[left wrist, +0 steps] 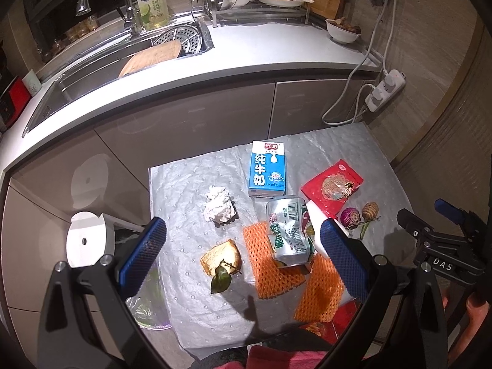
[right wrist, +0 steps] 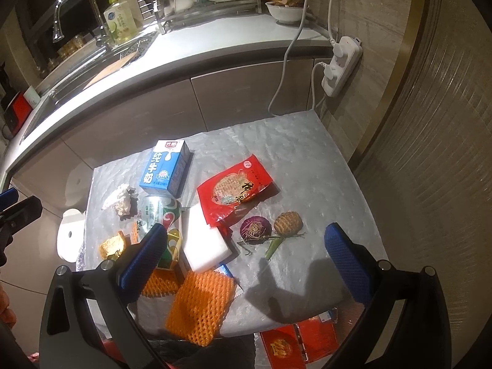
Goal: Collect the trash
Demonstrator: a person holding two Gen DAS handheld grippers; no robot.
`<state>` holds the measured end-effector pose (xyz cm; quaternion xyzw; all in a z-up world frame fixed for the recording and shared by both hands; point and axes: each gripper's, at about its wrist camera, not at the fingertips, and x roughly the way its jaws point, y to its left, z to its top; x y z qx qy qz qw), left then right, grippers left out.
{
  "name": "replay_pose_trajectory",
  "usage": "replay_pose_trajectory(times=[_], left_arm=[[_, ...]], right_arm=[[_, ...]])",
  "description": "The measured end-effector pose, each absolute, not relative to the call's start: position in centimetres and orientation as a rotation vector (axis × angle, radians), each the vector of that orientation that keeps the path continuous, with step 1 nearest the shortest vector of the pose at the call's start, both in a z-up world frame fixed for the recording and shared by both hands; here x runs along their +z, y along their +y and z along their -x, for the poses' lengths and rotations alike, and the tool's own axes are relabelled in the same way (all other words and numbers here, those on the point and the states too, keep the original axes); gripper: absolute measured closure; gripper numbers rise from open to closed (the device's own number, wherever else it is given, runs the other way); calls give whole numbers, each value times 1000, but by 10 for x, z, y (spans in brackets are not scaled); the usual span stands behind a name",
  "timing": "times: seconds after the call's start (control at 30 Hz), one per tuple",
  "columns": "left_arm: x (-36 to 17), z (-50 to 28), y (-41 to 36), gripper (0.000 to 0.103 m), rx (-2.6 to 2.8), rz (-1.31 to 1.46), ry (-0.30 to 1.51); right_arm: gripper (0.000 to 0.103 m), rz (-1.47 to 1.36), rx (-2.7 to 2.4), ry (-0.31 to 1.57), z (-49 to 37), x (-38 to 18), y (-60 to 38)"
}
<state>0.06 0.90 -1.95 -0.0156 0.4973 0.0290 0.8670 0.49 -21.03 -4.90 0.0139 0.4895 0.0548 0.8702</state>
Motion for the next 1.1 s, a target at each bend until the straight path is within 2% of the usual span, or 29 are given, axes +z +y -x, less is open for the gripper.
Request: replay_pose_trajectory(times=[0.53, 0.73, 1.1], left_arm=[[-27, -8, 12, 7, 83, 45, 1047], [-47, -2, 36, 7, 104, 54, 1054], [-92, 18, 76, 7, 149, 138, 1135]], right_arm=[[2, -27, 156, 1042, -22, -56, -208], [2, -46, 219, 1067, -41, -67, -181], [2, 1, 288, 1189, -132, -140, -83]])
